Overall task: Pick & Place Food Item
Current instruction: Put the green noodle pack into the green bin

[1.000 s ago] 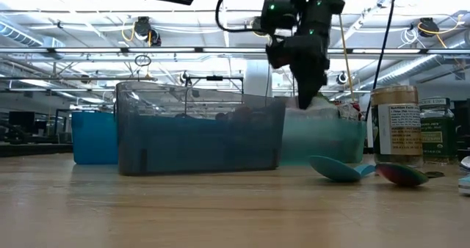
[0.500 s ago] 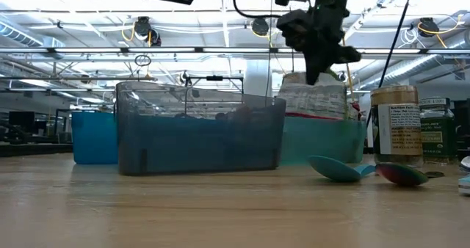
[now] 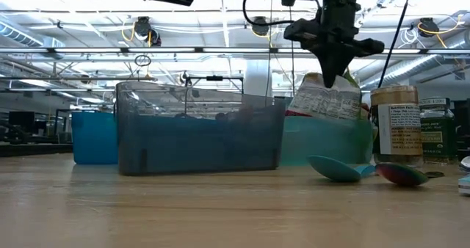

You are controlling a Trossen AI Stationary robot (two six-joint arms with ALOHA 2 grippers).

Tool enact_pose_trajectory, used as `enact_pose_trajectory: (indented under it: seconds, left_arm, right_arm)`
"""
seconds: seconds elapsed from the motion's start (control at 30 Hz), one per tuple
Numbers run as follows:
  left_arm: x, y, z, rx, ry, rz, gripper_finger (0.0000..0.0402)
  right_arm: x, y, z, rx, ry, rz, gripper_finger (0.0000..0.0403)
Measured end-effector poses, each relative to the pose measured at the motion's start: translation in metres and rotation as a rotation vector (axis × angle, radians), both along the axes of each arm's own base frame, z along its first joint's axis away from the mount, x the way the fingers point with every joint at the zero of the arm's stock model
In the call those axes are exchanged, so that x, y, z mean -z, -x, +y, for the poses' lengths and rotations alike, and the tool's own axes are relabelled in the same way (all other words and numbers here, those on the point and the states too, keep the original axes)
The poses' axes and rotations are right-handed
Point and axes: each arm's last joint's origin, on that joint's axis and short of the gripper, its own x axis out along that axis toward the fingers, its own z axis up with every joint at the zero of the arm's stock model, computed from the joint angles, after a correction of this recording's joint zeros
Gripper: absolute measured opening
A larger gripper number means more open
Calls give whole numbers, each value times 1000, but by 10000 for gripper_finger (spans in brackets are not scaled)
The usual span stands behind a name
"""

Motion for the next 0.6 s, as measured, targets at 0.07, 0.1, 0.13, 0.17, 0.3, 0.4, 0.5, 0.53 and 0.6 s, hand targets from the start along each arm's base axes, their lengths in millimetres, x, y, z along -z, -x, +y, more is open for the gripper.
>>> enact_pose_trajectory:
  seconds: [0.07, 0.1, 0.13, 0.17, 0.3, 0.4, 0.5, 0.53, 0.6]
  left_arm:
    - [0, 0, 0, 0, 1, 0, 147]
    - [0, 0, 0, -1, 2, 0, 147]
    - [0, 0, 0, -1, 2, 0, 147]
    - [0, 0, 0, -1, 1, 0, 147]
    - [0, 0, 0, -1, 1, 0, 147]
    - [0, 0, 0, -1, 1, 0, 147]
    - [0, 0, 0, -1, 1, 2, 147]
    - [0, 0, 0, -1, 1, 3, 147]
    - [0, 0, 0, -1, 1, 2, 147]
  right_arm:
    - [2, -1, -5, 11, -1, 5, 0]
    - [2, -1, -7, 7, -4, 5, 0]
    - [3, -1, -9, 2, -16, 1, 0]
    - [4, -3, -11, -6, -20, -1, 0]
    - [14, -12, -15, -60, -9, -12, 0]
    - [22, -14, -17, -102, 3, -28, 0]
    - [31, -16, -21, -137, 21, -59, 0]
    - [35, -16, -22, -153, 29, -67, 0]
    - [41, -16, -24, -206, 44, -77, 5]
